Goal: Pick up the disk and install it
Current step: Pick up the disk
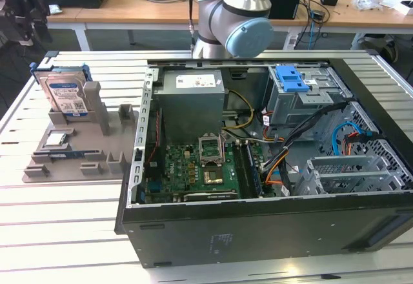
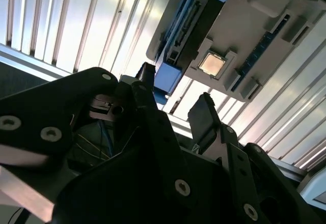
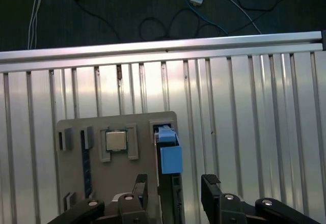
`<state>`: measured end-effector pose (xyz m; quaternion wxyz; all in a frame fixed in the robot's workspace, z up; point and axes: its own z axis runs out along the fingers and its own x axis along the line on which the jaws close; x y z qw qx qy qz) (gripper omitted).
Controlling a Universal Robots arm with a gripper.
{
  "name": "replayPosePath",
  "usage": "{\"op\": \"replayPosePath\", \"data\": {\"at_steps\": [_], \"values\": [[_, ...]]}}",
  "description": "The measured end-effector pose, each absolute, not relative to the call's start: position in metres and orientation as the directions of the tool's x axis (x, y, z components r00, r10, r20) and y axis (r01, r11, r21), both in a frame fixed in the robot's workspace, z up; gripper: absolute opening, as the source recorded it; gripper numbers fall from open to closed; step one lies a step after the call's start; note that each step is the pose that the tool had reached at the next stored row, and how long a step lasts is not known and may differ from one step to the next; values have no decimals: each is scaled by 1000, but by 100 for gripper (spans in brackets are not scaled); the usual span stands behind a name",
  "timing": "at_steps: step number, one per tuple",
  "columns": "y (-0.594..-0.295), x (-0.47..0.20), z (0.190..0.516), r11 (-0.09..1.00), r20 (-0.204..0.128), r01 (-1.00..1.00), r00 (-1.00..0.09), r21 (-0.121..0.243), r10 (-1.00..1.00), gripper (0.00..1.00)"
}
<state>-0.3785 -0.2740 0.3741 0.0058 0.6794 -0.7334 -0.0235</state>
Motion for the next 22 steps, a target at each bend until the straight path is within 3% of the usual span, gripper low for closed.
{"op": "replayPosePath", "data": {"at_steps": [22], "values": [[-222, -378, 362, 76, -23, -996, -77, 42, -997, 54]]}}
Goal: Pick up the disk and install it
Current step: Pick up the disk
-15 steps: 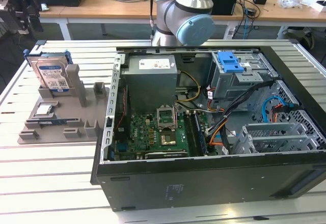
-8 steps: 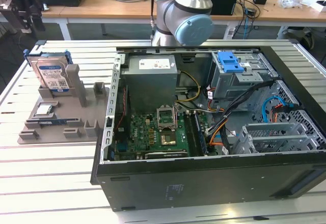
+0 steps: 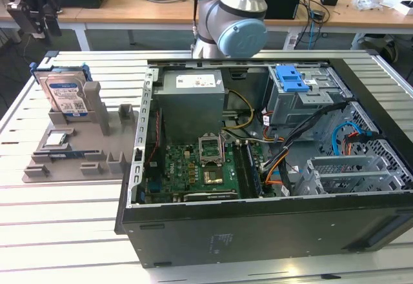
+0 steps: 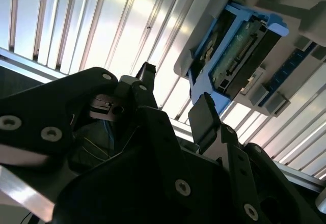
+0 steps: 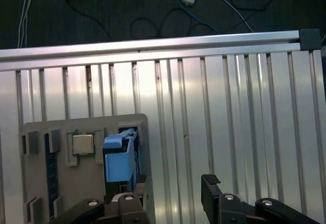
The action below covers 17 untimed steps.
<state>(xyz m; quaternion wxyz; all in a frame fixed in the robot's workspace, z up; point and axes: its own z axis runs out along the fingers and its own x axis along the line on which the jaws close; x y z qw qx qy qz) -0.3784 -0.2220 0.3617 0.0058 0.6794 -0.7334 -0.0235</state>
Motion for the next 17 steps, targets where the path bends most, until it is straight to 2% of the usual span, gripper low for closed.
{"op": "replayPosePath", "data": {"at_steps": [6, 17], "values": [[-220, -379, 356, 75, -17, -996, -76, 42, -997, 54], [-259, -379, 354, 73, -4, -996, -73, 41, -997, 54]]}}
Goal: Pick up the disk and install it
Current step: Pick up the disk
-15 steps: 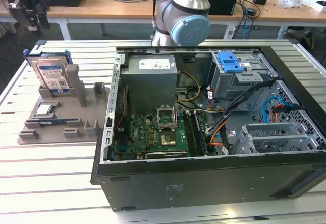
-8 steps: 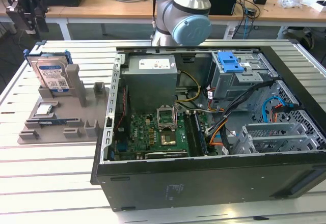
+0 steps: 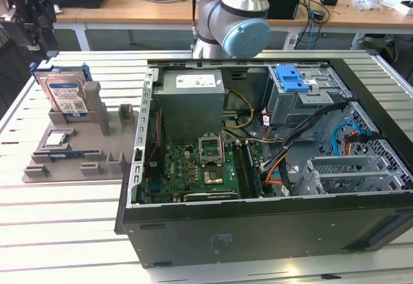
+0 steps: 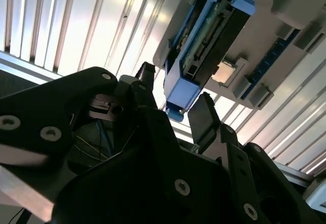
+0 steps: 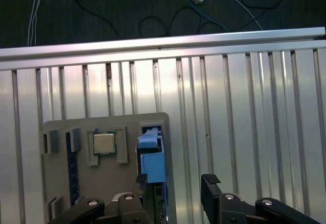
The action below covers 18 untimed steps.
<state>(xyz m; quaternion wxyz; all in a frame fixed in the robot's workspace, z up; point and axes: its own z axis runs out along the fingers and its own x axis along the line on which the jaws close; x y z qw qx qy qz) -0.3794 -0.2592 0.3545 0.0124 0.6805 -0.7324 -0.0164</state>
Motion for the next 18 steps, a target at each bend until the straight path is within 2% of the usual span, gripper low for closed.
{"op": "replayPosePath", "data": {"at_steps": [7, 18], "values": [[-275, -379, 343, 51, -2, -998, -51, 45, -999, 54], [-275, -379, 323, 10, -2, -999, -10, 46, -1000, 54]]}}
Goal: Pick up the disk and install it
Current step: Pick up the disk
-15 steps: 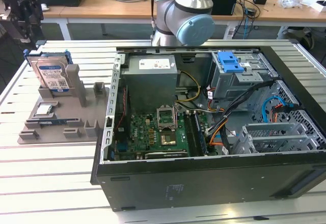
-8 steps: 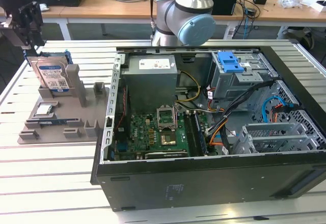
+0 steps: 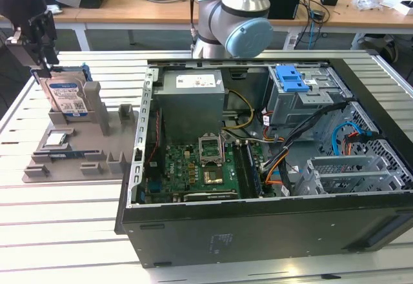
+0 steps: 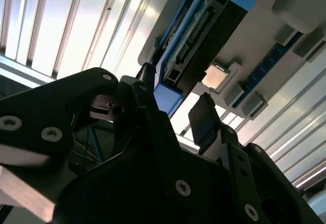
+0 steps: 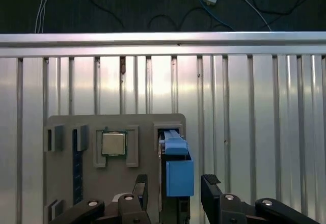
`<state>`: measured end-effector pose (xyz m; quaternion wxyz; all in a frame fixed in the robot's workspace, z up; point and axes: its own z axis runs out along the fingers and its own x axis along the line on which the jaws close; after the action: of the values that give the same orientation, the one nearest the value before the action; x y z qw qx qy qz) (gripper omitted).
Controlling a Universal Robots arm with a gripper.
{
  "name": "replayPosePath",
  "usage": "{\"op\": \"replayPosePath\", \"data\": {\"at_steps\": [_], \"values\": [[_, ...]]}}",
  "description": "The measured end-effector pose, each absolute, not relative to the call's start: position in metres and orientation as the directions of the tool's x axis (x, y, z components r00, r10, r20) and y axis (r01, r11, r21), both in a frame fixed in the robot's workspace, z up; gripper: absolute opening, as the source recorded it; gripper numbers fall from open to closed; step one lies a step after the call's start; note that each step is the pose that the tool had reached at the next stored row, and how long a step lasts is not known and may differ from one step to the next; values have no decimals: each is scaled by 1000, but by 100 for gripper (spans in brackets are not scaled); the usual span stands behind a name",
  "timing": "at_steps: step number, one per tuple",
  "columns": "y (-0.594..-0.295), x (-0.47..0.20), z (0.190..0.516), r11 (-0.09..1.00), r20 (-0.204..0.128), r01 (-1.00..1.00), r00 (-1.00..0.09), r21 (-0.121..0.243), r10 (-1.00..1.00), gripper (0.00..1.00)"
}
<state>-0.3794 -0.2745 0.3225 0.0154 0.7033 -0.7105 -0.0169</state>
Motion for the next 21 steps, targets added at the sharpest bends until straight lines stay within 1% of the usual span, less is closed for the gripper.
{"op": "replayPosePath", "data": {"at_steps": [16, 17, 18, 20, 21], "values": [[-273, -384, 286, -17, -2, -999, 17, 46, -1000, 54], [-273, -384, 286, -17, -1, -1000, 17, 7, -1000, 54], [-273, -389, 286, -18, -1, -1000, 18, 5, -1000, 54], [-273, -389, 286, -18, -1, -1000, 18, 5, -1000, 53], [-273, -389, 286, -18, -1, -1000, 18, 5, -1000, 40]]}}
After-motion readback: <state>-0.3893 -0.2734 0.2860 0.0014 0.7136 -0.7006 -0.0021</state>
